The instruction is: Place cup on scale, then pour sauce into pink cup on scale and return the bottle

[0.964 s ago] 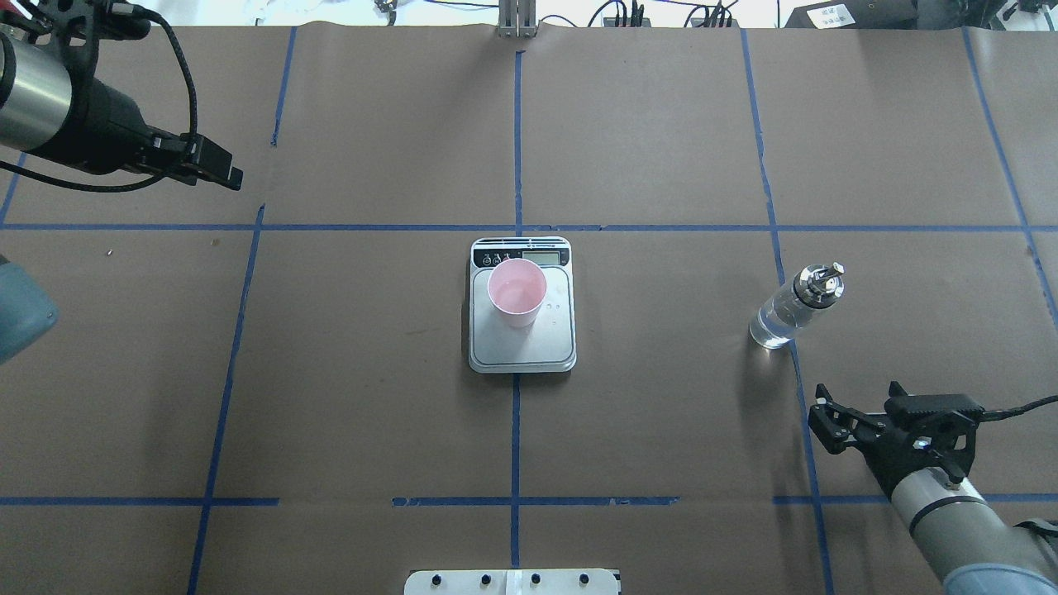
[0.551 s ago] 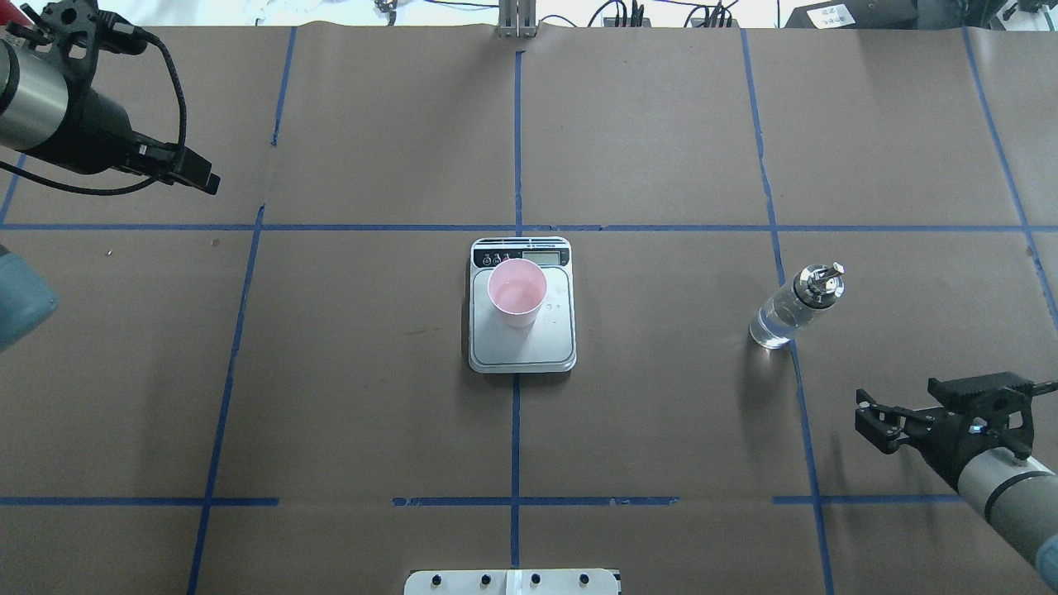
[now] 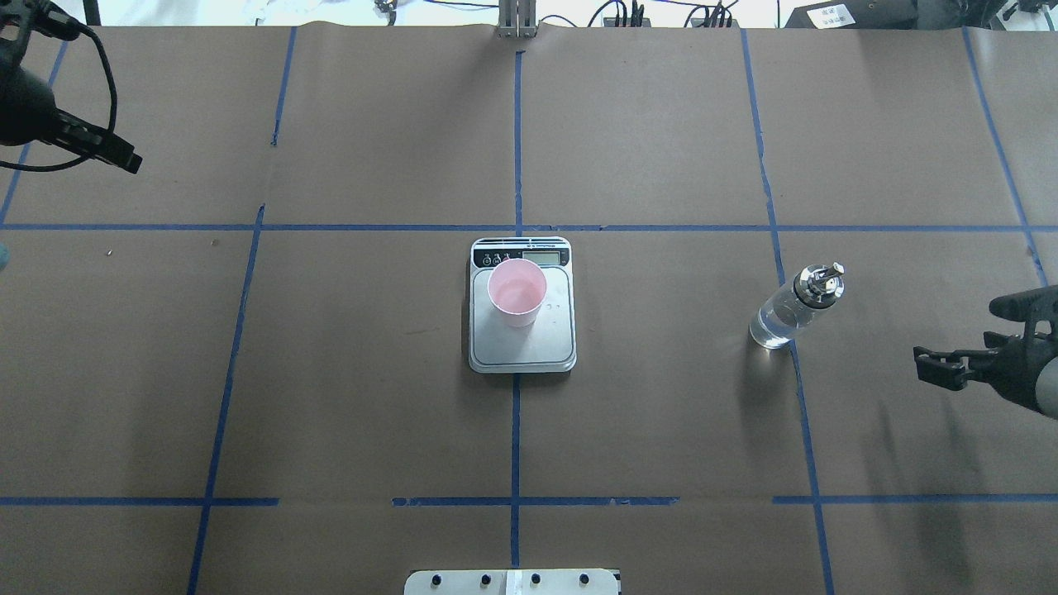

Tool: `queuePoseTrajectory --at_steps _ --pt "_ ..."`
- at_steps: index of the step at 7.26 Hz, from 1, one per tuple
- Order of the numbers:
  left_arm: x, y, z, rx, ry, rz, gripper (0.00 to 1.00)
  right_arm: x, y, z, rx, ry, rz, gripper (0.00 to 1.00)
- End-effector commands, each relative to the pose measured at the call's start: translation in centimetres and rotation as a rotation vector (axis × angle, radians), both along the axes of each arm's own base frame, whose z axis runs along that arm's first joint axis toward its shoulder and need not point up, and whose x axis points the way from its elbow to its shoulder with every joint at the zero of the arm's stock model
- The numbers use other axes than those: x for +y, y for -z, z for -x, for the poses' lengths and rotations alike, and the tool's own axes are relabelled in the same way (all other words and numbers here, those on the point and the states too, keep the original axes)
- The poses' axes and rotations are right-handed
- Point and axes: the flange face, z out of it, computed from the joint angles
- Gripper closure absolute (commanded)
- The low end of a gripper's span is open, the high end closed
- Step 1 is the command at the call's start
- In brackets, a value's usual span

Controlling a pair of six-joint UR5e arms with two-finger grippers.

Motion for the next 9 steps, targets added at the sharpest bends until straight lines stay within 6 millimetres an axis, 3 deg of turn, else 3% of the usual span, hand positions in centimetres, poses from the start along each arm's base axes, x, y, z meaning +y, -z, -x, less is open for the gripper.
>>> queuePoseTrajectory --at_steps 1,3,4,5,6,7,8,9 --pt "-2.3 -5.8 6.1 -0.013 -0.054 0.006 0.39 -7.2 -2.5 -9.0 -0.079 0.078 0.08 0.0" --pt "-3.9 -11.5 11.5 -0.006 -0.099 0.016 0.38 -13.5 -1.6 -16.8 0.021 0.144 0.108 0.0" --pt "-4.7 -14.5 13.9 0.012 -0.112 0.038 0.25 -16.1 -0.5 -19.8 0.059 0.195 0.145 0.0" --pt "-4.6 -15.0 15.1 0.04 -0.098 0.077 0.11 -18.1 1.2 -22.7 0.029 0.238 0.206 0.0" --pt "-4.4 -15.4 16.0 0.039 -0.083 0.134 0.0 -18.1 1.4 -25.6 -0.023 0.266 0.255 0.0" --pt "-3.5 -15.7 18.0 0.065 -0.059 0.201 0.0 -17.7 1.0 -26.1 -0.047 0.292 0.276 0.0" --pt "-1.7 -14.2 18.2 0.066 -0.055 0.265 0.0 -17.4 0.9 -26.4 -0.056 0.284 0.309 0.0" --pt "1.5 -13.1 18.7 0.059 -0.047 0.303 0.0 -16.8 0.4 -26.4 -0.063 0.288 0.333 0.0"
